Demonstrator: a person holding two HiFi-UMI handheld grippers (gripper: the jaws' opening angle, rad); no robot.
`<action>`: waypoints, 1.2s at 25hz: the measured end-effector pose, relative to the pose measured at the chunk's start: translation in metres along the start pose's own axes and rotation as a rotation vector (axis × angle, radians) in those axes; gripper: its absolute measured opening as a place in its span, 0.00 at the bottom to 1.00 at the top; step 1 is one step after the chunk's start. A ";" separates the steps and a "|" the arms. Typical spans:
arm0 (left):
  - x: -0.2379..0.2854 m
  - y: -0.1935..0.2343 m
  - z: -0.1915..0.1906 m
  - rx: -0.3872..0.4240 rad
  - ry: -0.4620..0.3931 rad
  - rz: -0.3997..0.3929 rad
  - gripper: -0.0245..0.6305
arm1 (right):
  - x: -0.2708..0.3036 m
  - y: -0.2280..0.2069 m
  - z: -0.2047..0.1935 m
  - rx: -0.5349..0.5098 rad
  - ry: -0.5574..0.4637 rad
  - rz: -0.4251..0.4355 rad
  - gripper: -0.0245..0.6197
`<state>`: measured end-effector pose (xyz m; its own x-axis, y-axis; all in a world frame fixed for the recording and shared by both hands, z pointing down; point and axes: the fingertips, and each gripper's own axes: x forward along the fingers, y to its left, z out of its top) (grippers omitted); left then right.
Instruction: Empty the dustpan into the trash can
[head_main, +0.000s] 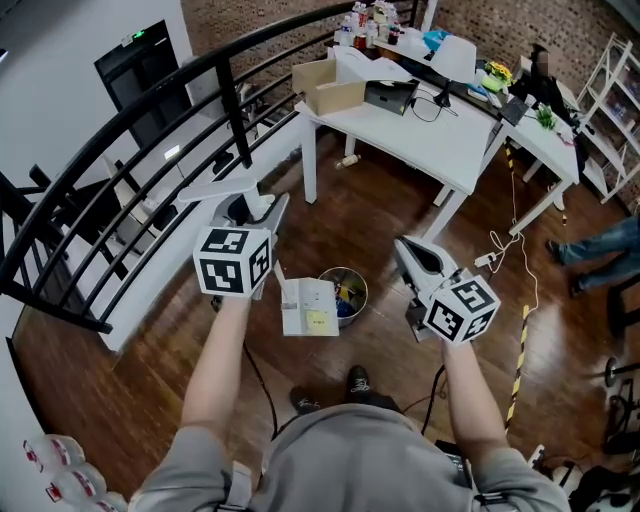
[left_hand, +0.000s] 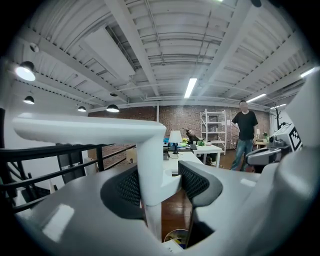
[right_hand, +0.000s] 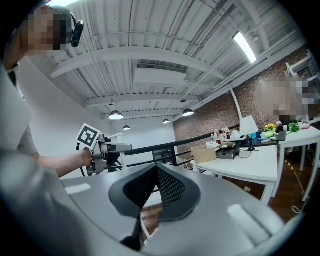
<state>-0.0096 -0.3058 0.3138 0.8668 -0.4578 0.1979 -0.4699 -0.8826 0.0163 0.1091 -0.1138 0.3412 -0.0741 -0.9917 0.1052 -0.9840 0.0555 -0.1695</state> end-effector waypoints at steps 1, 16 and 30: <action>0.003 -0.002 0.001 0.003 0.002 -0.003 0.36 | -0.003 -0.003 0.000 0.003 0.001 -0.004 0.04; 0.111 -0.020 0.015 0.055 0.039 0.037 0.36 | -0.014 -0.084 -0.010 0.051 -0.004 0.034 0.04; 0.247 -0.078 0.032 0.097 0.021 -0.079 0.35 | 0.003 -0.190 0.012 0.053 -0.031 0.013 0.04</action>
<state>0.2466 -0.3533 0.3303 0.8962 -0.3853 0.2200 -0.3813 -0.9224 -0.0619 0.2978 -0.1293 0.3617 -0.0809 -0.9941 0.0720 -0.9729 0.0630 -0.2224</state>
